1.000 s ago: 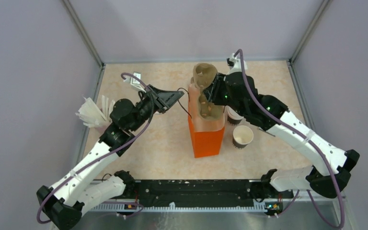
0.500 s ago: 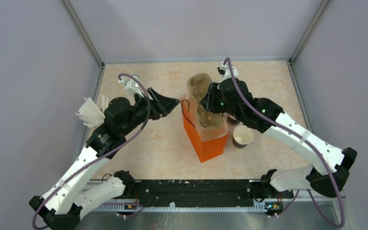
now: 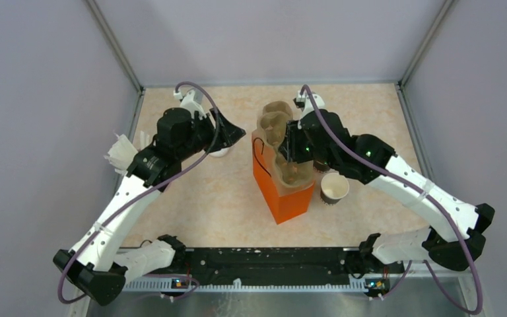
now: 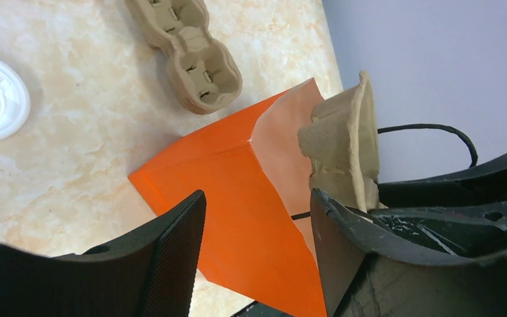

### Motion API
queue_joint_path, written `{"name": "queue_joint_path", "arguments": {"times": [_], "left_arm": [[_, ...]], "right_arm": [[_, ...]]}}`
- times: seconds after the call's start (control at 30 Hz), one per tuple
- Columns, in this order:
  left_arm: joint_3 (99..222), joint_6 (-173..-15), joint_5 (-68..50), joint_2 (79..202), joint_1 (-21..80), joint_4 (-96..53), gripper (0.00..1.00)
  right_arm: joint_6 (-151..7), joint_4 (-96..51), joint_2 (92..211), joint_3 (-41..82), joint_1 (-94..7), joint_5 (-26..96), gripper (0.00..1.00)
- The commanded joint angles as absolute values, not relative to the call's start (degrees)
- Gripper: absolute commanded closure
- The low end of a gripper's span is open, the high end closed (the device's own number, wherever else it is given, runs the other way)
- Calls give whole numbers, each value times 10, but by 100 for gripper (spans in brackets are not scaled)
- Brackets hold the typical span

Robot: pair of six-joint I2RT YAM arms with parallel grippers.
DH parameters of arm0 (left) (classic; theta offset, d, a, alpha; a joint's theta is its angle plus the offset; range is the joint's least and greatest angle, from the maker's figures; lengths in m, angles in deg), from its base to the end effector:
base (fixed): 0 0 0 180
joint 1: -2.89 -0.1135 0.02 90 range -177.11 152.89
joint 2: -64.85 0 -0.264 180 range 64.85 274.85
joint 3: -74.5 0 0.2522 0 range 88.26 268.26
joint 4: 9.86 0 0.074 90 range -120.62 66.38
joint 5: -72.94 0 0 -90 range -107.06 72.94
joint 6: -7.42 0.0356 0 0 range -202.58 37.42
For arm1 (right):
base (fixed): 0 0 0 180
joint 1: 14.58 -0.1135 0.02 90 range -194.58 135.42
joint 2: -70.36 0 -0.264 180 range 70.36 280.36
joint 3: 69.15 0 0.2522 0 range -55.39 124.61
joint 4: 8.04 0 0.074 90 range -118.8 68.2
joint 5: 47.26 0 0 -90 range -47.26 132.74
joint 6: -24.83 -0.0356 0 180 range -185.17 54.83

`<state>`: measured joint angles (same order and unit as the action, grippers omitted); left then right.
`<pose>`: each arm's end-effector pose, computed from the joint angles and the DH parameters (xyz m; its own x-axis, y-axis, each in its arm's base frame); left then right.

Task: Pack the takeout coffee

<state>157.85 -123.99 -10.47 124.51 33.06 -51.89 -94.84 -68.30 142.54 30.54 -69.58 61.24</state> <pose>0.1894 -0.1148 0.4083 -0.5965 -0.4133 -0.6880 0.2651 0.7077 -0.6549 0.1547 0.2012 0.4230 -0.5784 -0.0076 -0.8157 -0.3884 0.8819 0.2672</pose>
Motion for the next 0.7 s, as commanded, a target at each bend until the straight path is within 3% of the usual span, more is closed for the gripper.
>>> {"name": "queue_joint_path", "arguments": {"times": [0.0,0.67], "left_arm": [[1568,-1248,-37,1249,302,-484,36],[1537,-1271,54,1308,270,-395,44]], "right_arm": [[-950,-697,1417,318,-702,598,70],[-942,-707,1458,313,-709,630,70]]}}
